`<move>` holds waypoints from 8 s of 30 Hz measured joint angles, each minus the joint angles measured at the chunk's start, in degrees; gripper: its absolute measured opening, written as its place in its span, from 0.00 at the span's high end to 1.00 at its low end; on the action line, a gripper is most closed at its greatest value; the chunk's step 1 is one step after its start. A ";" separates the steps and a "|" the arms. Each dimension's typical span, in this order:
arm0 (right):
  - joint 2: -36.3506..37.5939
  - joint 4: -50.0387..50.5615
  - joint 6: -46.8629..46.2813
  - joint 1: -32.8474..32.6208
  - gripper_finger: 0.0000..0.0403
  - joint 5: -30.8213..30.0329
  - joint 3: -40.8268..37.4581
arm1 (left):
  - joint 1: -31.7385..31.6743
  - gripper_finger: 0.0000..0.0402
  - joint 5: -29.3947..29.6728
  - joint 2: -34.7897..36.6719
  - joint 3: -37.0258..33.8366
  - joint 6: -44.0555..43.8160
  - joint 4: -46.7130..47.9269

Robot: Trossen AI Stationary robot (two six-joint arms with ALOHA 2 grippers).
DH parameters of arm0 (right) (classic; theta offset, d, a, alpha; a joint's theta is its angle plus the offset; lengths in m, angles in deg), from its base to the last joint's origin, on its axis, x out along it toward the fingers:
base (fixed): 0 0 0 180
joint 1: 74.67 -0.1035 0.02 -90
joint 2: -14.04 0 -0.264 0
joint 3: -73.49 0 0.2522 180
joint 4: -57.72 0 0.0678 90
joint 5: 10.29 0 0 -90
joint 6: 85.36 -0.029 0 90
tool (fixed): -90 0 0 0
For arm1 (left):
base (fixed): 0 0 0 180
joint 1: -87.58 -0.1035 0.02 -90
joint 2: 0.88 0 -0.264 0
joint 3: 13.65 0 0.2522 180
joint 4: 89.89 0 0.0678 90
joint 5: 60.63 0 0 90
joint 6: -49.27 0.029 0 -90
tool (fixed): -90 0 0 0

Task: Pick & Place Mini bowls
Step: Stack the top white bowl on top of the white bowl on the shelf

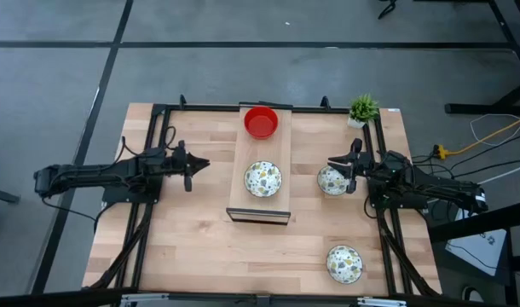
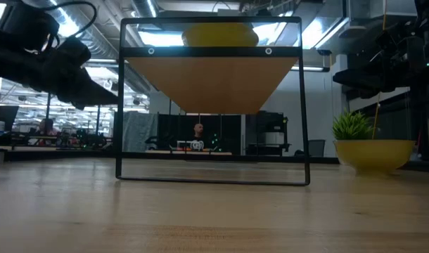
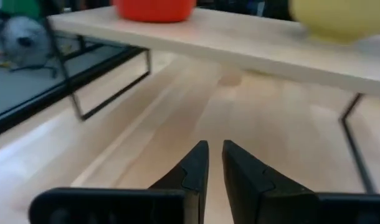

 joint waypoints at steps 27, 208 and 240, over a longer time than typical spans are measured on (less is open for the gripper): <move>0.00 0.02 0.00 0.02 0.81 0.01 0.00 | -7.52 0.89 -2.27 1.01 0.04 6.13 5.31; -79.30 54.36 -42.16 -18.71 0.59 -5.14 47.65 | -7.47 0.89 -1.90 0.97 0.02 5.88 5.21; -63.08 59.48 -49.55 -19.20 0.97 -10.47 47.45 | -7.45 0.89 -1.90 0.98 0.02 5.88 5.21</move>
